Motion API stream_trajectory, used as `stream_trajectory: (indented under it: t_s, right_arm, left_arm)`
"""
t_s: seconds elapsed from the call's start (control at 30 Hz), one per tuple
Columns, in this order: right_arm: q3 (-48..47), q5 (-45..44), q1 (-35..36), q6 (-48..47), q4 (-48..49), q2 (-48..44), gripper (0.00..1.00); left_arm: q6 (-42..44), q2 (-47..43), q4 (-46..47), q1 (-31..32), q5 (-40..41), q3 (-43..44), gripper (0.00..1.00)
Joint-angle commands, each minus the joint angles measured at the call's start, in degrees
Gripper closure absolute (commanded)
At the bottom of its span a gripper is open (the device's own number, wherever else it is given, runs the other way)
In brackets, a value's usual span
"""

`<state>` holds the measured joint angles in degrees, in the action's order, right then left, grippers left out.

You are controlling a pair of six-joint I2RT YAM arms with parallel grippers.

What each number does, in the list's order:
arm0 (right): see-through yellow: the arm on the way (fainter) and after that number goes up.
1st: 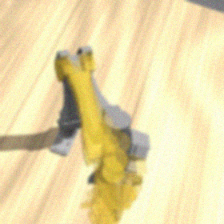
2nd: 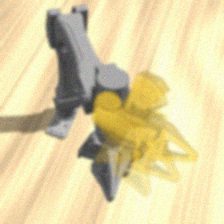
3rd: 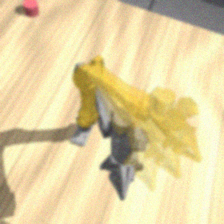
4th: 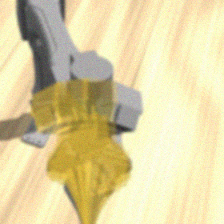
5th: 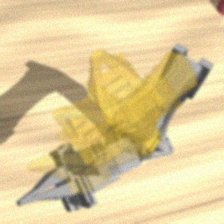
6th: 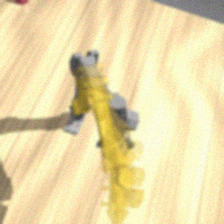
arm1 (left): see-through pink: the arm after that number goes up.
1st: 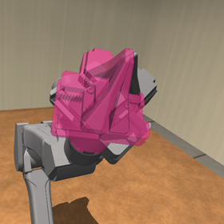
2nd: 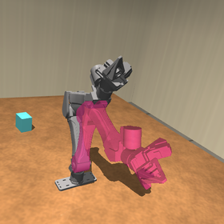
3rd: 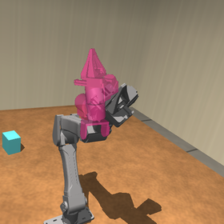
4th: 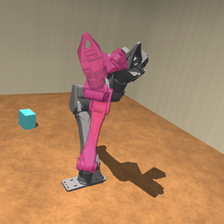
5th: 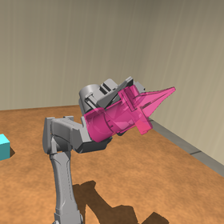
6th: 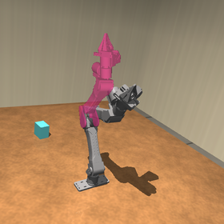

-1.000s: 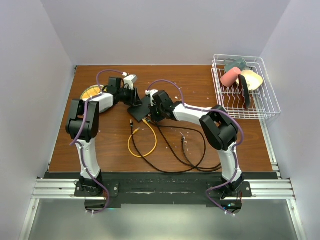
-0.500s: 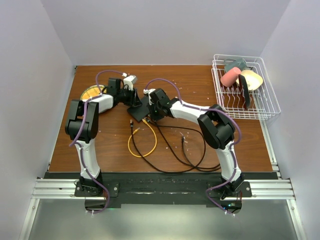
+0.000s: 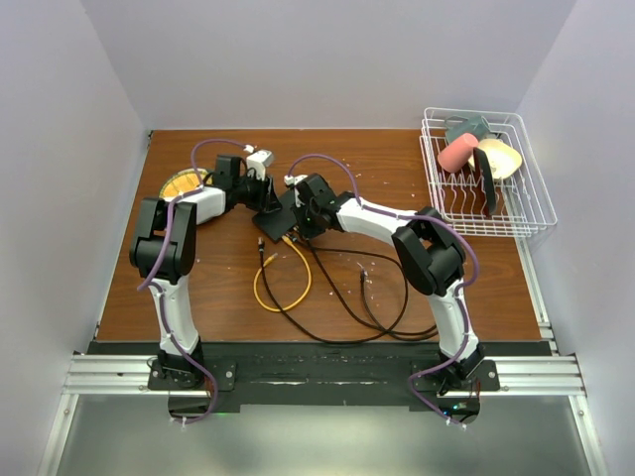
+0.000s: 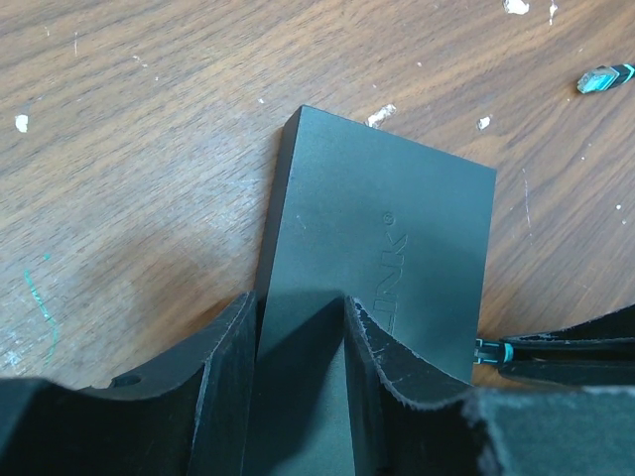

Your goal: Insert the plug into the switch port

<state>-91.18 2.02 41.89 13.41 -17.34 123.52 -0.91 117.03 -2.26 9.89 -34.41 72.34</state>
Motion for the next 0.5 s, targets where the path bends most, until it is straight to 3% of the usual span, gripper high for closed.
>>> stream_trajectory:
  t_s: [0.0,0.27,0.47]
  right_arm:
    - [-11.6,-1.6,0.3,2.7,38.0,-0.6,1.00]
    - [-12.7,-0.7,0.2,2.8,35.9,0.0,1.00]
    - [-5.0,-0.6,0.3,1.7,34.8,-3.2,1.00]
  left_arm:
    - [-2.3,3.2,-28.9,13.7,-23.2,-6.1,0.78]
    - [-1.5,3.3,-29.4,15.5,-24.1,-6.3,0.78]
    - [-5.9,2.5,-25.6,14.8,-20.8,-6.2,0.79]
